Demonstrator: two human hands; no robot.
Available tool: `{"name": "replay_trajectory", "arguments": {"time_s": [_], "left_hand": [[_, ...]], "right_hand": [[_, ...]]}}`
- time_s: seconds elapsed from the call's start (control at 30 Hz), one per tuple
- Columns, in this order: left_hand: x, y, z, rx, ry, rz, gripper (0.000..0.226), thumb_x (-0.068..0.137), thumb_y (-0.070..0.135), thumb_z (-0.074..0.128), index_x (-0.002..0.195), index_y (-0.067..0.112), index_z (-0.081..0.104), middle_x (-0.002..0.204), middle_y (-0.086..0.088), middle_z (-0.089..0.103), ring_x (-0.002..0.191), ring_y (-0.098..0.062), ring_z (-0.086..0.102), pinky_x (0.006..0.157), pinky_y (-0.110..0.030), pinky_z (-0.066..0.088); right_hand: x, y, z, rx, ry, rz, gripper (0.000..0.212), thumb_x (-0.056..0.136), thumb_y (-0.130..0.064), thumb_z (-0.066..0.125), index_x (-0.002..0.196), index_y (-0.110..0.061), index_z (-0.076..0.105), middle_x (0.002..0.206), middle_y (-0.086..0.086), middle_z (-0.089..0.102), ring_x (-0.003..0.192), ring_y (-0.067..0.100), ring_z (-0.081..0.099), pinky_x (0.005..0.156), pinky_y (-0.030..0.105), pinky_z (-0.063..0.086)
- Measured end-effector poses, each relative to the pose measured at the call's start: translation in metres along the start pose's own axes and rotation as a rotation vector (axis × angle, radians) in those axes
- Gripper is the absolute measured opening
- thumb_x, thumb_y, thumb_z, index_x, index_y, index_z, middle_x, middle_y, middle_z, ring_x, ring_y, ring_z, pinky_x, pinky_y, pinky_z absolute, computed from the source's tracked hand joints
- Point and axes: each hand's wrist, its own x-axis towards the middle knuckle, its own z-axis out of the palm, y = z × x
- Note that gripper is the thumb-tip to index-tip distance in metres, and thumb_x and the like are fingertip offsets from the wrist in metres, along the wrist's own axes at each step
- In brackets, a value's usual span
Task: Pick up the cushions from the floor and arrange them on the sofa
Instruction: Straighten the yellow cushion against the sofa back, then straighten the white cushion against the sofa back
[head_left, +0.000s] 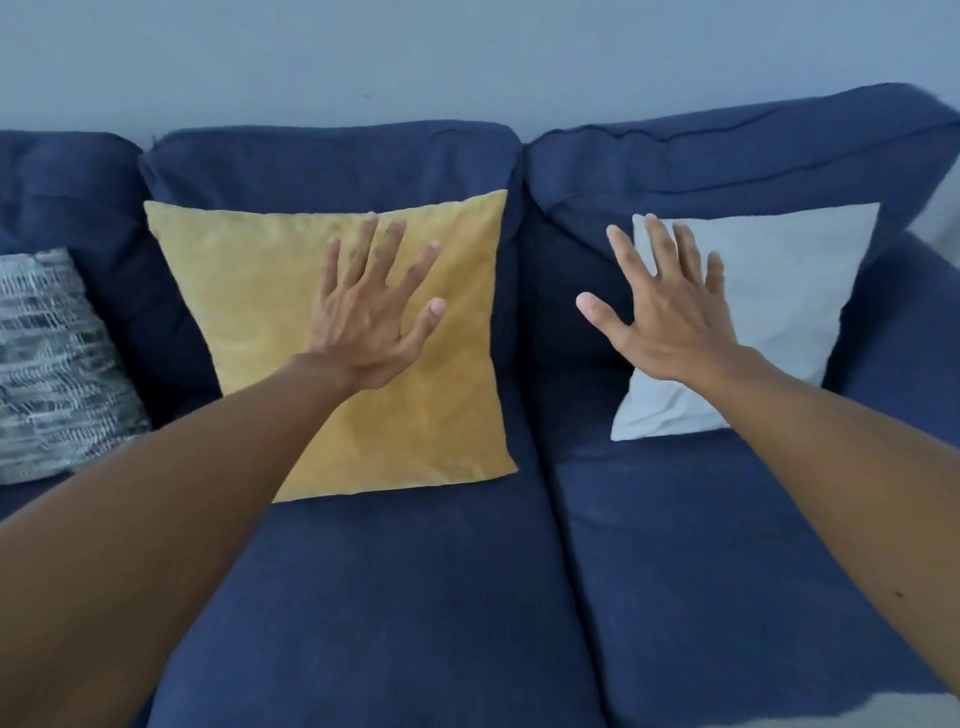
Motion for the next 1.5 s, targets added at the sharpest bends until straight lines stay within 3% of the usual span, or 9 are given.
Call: {"name": "replay_trajectory", "arguments": {"time_s": [0.37,0.83,1.1,1.33,1.5], "left_hand": [[0.046,0.171,0.019,-0.125,0.046,0.082,0.066,0.103,0.061,0.020,0.163,0.032,0.027,0.173,-0.008,0.012,0.159,-0.031,0.001,0.126,-0.056,0.000],[0.141,0.293,0.072,-0.148,-0.019,0.099,0.067,0.103,0.062,0.015,0.163,0.033,0.022,0.173,-0.008,0.004,0.159,-0.030,-0.004,0.126,-0.056,-0.002],[0.179,0.350,0.126,-0.182,-0.019,0.053,0.065,0.104,0.061,0.019,0.164,0.035,0.020,0.174,-0.006,-0.001,0.159,-0.032,-0.003,0.125,-0.057,0.000],[0.211,0.371,0.199,-0.147,0.051,-0.017,0.064,0.106,0.058,0.019,0.164,0.031,0.020,0.173,-0.010,0.003,0.158,-0.037,0.001,0.122,-0.064,0.006],[0.234,0.361,0.240,-0.100,0.131,-0.044,0.065,0.106,0.060,0.021,0.165,0.033,0.014,0.173,-0.011,0.002,0.159,-0.034,-0.002,0.122,-0.064,-0.003]], "right_hand": [[-0.058,0.159,-0.025,-0.046,-0.027,0.096,0.094,0.082,-0.090,0.000,0.161,-0.039,-0.004,0.171,0.004,-0.007,0.156,0.030,-0.009,0.122,0.062,0.003],[-0.025,0.295,-0.001,0.024,-0.046,0.110,0.095,0.083,-0.089,0.002,0.162,-0.037,0.000,0.170,0.004,-0.005,0.156,0.030,-0.008,0.121,0.064,0.005],[0.021,0.339,0.048,0.067,-0.013,0.063,0.089,0.088,-0.084,0.012,0.162,-0.035,0.005,0.170,0.006,-0.004,0.156,0.032,-0.008,0.121,0.066,0.006],[0.078,0.359,0.131,0.052,0.103,-0.134,0.082,0.096,-0.074,0.030,0.164,-0.033,0.012,0.171,0.011,-0.004,0.156,0.037,-0.008,0.117,0.072,0.003],[0.120,0.384,0.176,0.076,0.238,-0.192,0.081,0.096,-0.077,0.035,0.164,-0.037,0.014,0.172,0.007,-0.004,0.156,0.036,-0.009,0.116,0.070,-0.003]]}}
